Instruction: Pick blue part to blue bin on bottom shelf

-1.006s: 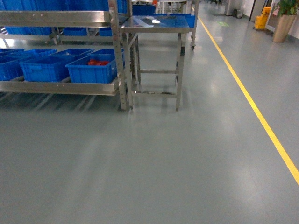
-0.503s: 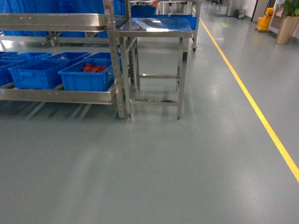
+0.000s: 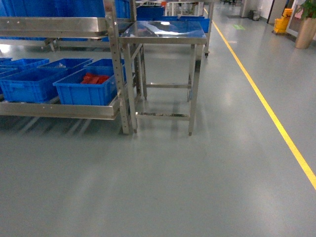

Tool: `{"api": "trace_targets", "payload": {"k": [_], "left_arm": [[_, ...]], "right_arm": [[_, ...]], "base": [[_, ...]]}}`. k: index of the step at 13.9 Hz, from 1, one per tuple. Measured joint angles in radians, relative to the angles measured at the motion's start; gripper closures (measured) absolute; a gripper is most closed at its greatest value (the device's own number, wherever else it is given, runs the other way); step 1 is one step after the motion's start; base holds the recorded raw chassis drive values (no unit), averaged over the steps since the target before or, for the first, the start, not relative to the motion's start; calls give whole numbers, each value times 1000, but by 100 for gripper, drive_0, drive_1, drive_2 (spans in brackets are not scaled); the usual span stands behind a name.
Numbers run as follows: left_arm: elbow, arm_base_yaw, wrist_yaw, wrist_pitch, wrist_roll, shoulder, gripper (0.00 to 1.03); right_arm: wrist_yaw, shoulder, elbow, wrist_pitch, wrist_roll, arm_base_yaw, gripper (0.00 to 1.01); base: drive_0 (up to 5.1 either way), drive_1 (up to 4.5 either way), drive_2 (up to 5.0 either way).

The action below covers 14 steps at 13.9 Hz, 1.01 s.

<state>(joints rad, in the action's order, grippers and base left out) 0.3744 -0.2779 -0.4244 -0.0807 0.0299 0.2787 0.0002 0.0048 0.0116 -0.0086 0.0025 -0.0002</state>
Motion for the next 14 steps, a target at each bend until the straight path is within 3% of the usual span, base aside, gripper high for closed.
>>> {"api": "trace_targets", "payload": {"k": [14], "left_arm": [[0,0,-2,-2,0,1,60]], "right_arm": [[0,0,0,4,0,0,3]], "base": [[8,425,-408]]}}
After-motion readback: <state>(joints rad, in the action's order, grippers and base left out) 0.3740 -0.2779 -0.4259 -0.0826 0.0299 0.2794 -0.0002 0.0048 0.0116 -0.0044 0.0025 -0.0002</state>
